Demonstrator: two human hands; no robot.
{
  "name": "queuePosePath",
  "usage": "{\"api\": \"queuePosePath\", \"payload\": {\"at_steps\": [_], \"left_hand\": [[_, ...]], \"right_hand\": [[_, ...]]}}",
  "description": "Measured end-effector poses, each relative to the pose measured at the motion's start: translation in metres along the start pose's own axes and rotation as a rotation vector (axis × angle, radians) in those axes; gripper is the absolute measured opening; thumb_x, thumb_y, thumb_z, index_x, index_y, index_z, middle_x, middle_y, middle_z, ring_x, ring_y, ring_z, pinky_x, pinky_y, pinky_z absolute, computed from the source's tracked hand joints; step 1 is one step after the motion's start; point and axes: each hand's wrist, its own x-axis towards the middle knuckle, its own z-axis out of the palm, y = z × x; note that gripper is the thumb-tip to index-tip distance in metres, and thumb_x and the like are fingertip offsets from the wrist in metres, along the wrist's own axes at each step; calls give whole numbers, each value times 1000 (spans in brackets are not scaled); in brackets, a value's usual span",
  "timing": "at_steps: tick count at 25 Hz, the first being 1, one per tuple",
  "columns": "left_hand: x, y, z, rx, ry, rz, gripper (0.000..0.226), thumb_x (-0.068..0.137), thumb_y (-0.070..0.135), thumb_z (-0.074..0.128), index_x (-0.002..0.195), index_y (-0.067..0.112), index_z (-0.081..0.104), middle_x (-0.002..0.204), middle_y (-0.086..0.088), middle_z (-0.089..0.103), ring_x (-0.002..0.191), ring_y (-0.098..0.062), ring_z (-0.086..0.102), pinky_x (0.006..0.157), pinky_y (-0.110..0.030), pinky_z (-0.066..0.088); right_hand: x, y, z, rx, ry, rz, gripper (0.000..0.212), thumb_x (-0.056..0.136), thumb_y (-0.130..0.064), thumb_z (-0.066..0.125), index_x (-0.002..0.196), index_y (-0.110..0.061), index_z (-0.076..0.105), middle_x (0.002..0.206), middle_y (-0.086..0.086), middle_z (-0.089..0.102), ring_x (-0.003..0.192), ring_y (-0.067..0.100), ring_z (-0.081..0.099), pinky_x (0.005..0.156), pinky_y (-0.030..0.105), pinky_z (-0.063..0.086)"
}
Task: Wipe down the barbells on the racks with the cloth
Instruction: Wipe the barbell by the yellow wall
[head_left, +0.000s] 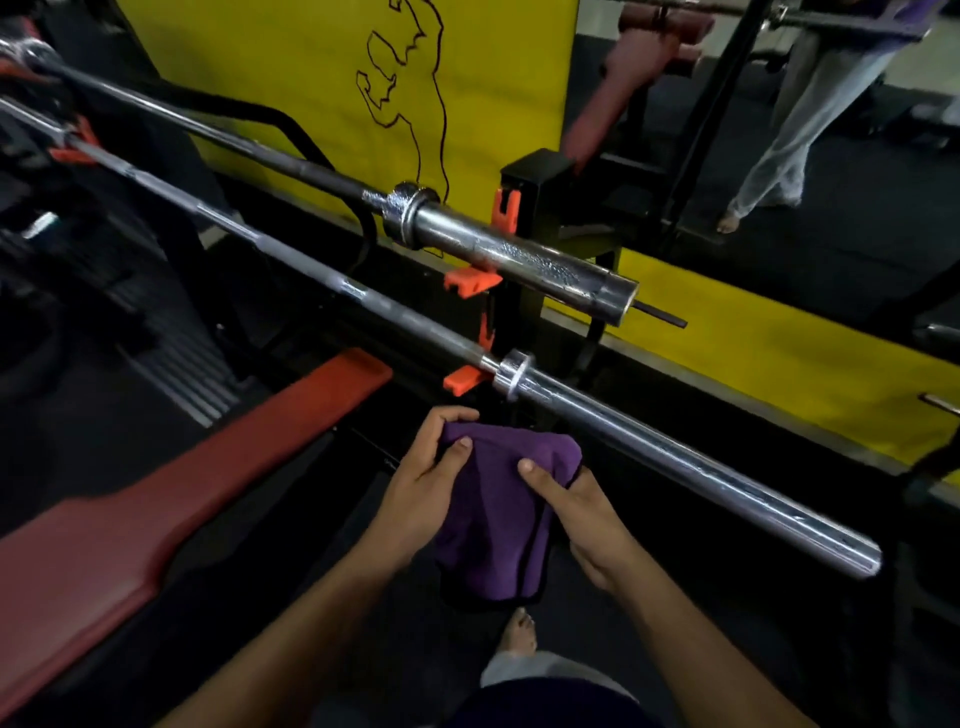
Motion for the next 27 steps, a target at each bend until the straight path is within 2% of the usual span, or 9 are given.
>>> {"api": "queuePosePath", "payload": {"at_steps": [4, 6, 8, 12, 16, 19, 23, 25, 27], "left_hand": [[53, 20, -20, 53, 22, 146, 25, 104, 10, 50, 122, 27, 57, 117, 19, 64, 114, -1, 58, 100, -19, 41], [71, 25, -17, 144, -19, 258, 22, 105, 24, 49, 126, 30, 53, 120, 21, 62, 117, 0, 57, 99, -16, 40], [83, 30, -13, 250, -84, 400, 32, 104, 38, 48, 135, 30, 48, 121, 19, 61, 117, -5, 59, 98, -19, 43], [111, 40, -16, 471, -169, 755, 40, 102, 35, 55, 138, 18, 52, 130, 4, 55, 122, -12, 55, 102, -33, 47], [145, 59, -50, 549, -153, 1010, 37, 102, 29, 56, 133, 9, 61, 133, -3, 59, 122, -15, 57, 99, -35, 52], [177, 77, -86, 655, -54, 1213, 35, 102, 28, 53, 128, 9, 66, 128, -5, 65, 114, -21, 62, 96, -38, 51], [237, 103, -120, 865, -2, 1229, 45, 103, 39, 46, 138, 13, 56, 138, -6, 61, 121, -26, 56, 99, -43, 41], [265, 109, -126, 999, -95, 1142, 57, 105, 53, 31, 142, 17, 54, 145, -4, 57, 131, -25, 52, 105, -45, 38], [282, 107, -124, 1119, -238, 1073, 72, 103, 64, 11, 145, 22, 53, 150, 1, 54, 142, -20, 43, 110, -44, 38]], "right_hand": [[34, -29, 28, 47, -10, -21, 31, 82, -13, 78, 111, -15, 68, 106, 2, 77, 101, 17, 73, 85, 26, 58], [41, -44, 28, 90, -1, -39, 31, 80, -12, 78, 110, -13, 69, 105, 6, 77, 98, 19, 73, 84, 28, 58], [40, -53, 21, 160, 38, -70, 36, 76, -13, 81, 110, -10, 71, 107, 13, 76, 97, 24, 73, 85, 33, 59], [24, -58, 11, 291, 248, -158, 36, 73, -13, 81, 107, -7, 71, 106, 19, 74, 92, 27, 72, 85, 38, 61], [1, -75, 19, 354, 522, -321, 32, 81, -25, 74, 108, -7, 71, 102, 15, 76, 92, 28, 74, 76, 37, 61], [-12, -106, 30, 302, 708, -473, 22, 86, -29, 71, 95, -10, 72, 91, 11, 77, 82, 22, 74, 66, 32, 60], [-26, -142, 38, 182, 989, -645, 14, 89, -29, 74, 96, -16, 72, 93, 3, 78, 88, 18, 74, 74, 33, 59], [-24, -152, 46, 47, 1113, -711, 7, 91, -29, 74, 92, -22, 72, 86, -8, 77, 85, 6, 73, 71, 22, 57], [-9, -155, 55, -146, 1175, -731, 7, 94, -28, 70, 88, -27, 67, 76, -15, 71, 75, -6, 68, 59, 7, 48]]}}
